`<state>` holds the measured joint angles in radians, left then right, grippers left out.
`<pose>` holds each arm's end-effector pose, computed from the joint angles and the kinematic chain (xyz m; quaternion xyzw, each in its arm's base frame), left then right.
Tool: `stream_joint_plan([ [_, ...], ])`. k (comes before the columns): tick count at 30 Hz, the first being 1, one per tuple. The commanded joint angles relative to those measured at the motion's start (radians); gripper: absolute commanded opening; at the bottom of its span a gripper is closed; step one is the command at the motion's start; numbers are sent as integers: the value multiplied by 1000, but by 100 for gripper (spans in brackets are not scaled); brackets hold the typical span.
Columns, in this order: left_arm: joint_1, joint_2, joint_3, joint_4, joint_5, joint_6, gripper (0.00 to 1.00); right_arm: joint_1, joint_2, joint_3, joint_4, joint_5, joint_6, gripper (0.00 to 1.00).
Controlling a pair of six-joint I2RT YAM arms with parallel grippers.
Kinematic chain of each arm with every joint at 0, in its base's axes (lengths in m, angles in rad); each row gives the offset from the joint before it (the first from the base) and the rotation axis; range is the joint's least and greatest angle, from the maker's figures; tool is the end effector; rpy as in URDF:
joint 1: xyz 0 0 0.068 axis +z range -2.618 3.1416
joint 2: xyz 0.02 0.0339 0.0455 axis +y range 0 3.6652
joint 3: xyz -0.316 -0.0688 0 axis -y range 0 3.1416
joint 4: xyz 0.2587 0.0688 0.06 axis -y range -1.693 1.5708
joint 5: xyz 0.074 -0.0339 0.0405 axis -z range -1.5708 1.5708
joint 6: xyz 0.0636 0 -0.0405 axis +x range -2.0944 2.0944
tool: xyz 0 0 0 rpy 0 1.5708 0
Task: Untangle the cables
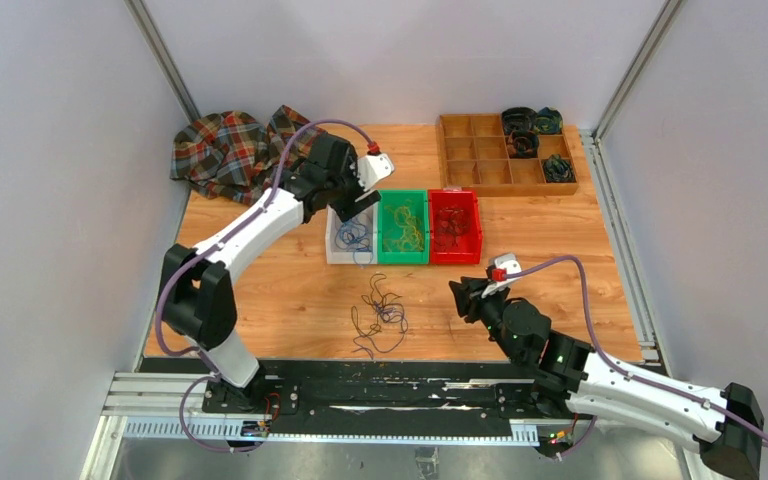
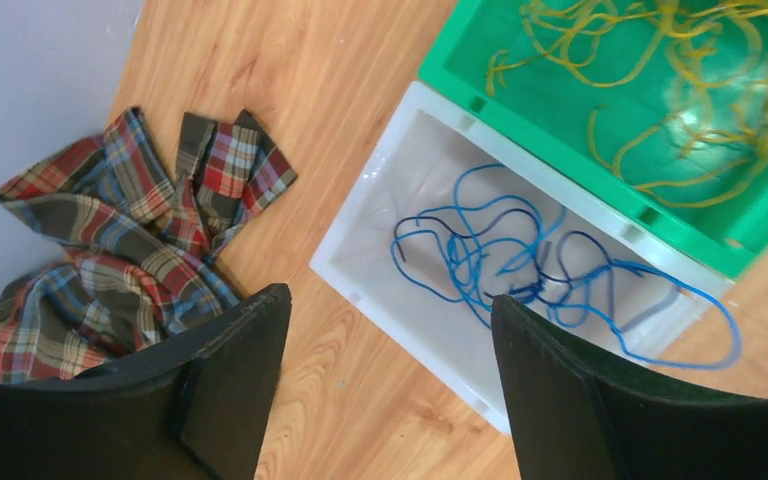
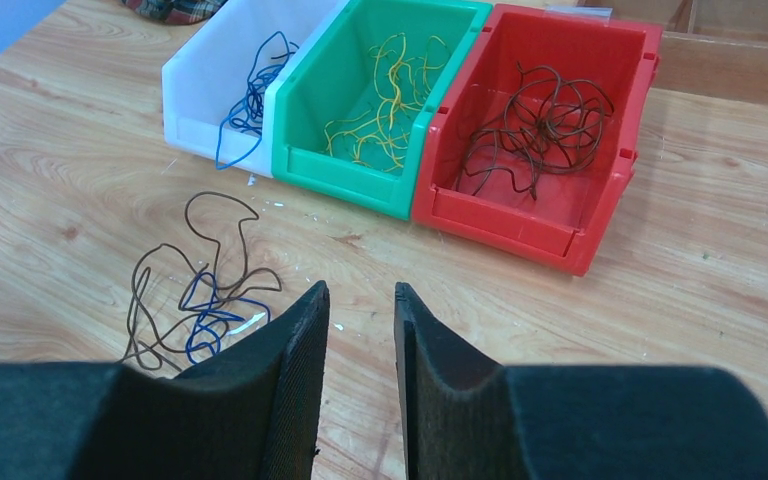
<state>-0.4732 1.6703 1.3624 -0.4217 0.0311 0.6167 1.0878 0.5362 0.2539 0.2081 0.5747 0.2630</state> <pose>0.3718 -0.1926 0.3150 0.4786 0.7772 0.0151 0.4082 0.0959 0.1084 0.2511 -0.1050 0.7212 0.2458 0.6391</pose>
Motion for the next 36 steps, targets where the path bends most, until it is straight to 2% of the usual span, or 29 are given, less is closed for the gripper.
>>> stream_joint_plan([
  [1, 2, -100, 35, -136, 153, 12, 78, -19, 14, 32, 4, -3, -12, 31],
  [3, -26, -116, 35, -235, 242, 29, 78, -19, 23, 32, 4, -4, -3, 32],
  [6, -96, -145, -35, -301, 319, 76, 78, -19, 25, 24, 1, -2, 17, 32],
  [10, -174, -154, -123, -303, 408, 69, 77, -19, 13, 15, -29, 6, 47, 32],
  [18, -297, -98, -149, -305, 546, 52, 72, -19, -31, 6, -110, 31, 81, 31],
  [26, -420, -15, -176, -322, 616, 132, 71, -18, -120, 9, -203, 75, 94, 30],
  [30, -450, 26, -180, -324, 585, 159, 68, -20, -165, 6, -253, 89, 100, 29],
  [36, -467, 84, -173, -304, 534, 159, 59, -20, -182, 5, -271, 101, 108, 26],
])
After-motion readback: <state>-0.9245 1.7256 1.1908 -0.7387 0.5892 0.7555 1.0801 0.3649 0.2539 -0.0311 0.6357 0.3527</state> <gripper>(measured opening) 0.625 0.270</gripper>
